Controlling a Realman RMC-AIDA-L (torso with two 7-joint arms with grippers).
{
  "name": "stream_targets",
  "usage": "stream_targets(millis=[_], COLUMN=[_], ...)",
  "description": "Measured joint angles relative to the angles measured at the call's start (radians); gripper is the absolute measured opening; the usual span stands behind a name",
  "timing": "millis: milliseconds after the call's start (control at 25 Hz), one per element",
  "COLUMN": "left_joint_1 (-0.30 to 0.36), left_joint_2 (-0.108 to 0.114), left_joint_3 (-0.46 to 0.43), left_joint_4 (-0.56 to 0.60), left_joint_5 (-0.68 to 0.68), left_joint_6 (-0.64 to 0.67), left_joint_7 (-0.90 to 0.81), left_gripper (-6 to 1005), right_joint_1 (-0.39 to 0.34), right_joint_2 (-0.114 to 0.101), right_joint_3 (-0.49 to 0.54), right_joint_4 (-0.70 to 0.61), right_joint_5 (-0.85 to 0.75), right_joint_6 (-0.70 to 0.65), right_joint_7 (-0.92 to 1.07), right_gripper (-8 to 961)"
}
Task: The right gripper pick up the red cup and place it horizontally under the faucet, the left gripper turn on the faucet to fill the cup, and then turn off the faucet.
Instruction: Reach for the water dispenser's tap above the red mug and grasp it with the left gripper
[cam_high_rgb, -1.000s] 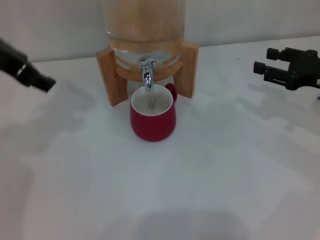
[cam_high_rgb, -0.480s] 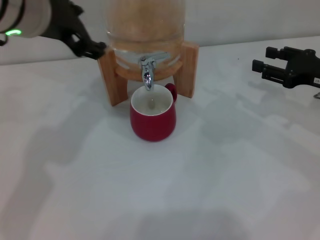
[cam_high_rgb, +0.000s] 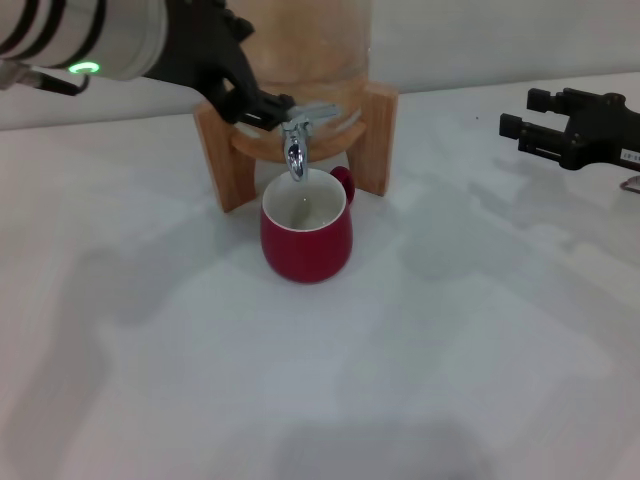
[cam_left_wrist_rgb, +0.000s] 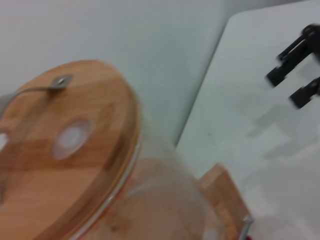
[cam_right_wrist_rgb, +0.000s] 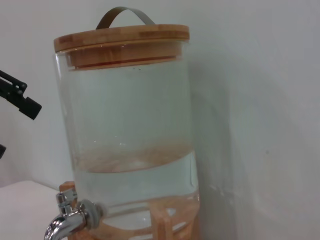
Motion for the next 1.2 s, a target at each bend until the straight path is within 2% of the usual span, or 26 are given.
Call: stream_targets(millis=[600,1200], left_joint_1=[-0.117,-0.137], left_joint_2=[0.0,0.0], left_joint_3=[-0.001,0.004], left_joint_4=[-0.21,-0.278], left_joint_5=[-0.104,-0.128], left_joint_6=[0.003,0.004], left_joint_7=[0.029,0.136], left_gripper=[798,798], right_joint_1=[0.007,0.004], right_joint_2=[0.0,0.002], right_joint_3=[-0.011,-0.011], right_joint_4=[0.014,0.029], right_joint_5=[-0.006,-0.003], right_joint_6=[-0.021,-0.024], right_joint_7=[0.0,-0.004], right_gripper=[576,576])
